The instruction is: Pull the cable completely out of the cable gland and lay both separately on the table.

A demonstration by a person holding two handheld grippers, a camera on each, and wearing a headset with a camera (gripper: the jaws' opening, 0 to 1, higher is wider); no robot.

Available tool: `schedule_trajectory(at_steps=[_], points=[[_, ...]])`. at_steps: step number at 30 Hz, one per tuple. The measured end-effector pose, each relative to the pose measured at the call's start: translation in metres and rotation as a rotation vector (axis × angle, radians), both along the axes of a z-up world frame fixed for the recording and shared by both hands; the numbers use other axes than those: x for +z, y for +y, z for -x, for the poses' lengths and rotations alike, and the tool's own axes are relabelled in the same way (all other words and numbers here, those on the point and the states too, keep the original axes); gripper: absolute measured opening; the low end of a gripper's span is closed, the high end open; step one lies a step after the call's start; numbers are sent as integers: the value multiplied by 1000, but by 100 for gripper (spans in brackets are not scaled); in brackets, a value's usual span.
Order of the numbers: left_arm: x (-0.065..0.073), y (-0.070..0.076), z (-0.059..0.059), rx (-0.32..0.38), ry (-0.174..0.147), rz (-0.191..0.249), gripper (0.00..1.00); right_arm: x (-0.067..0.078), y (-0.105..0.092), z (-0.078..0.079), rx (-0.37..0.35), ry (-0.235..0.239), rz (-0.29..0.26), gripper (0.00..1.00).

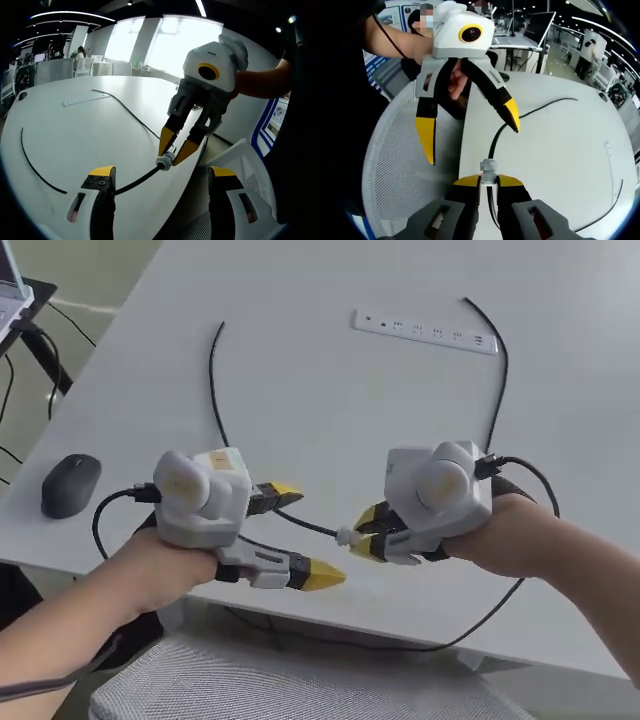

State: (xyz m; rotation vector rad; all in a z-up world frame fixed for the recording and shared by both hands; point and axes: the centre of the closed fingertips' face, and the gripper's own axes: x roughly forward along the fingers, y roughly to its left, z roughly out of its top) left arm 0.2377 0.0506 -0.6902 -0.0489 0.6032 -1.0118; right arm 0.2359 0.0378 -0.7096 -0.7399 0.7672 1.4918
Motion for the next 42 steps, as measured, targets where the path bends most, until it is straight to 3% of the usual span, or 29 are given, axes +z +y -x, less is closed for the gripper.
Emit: schedule_trajectory(at_steps=[6, 14, 25, 37, 42], points=[[-6, -6, -2, -51, -31, -32, 67, 5, -1, -1, 37, -11, 1, 6], [-2, -14, -3, -107, -65, -12, 56, 6, -4, 6, 110, 0, 5, 6], [-5, -19, 1, -178, -81, -9, 29, 6, -6, 8, 151, -16, 7, 7], [-6, -24, -1, -212, -88, 6, 17, 5, -6, 7, 179, -26, 2, 7], [-7, -25, 0, -213, -88, 2, 17, 3, -6, 7, 186, -28, 3, 7]])
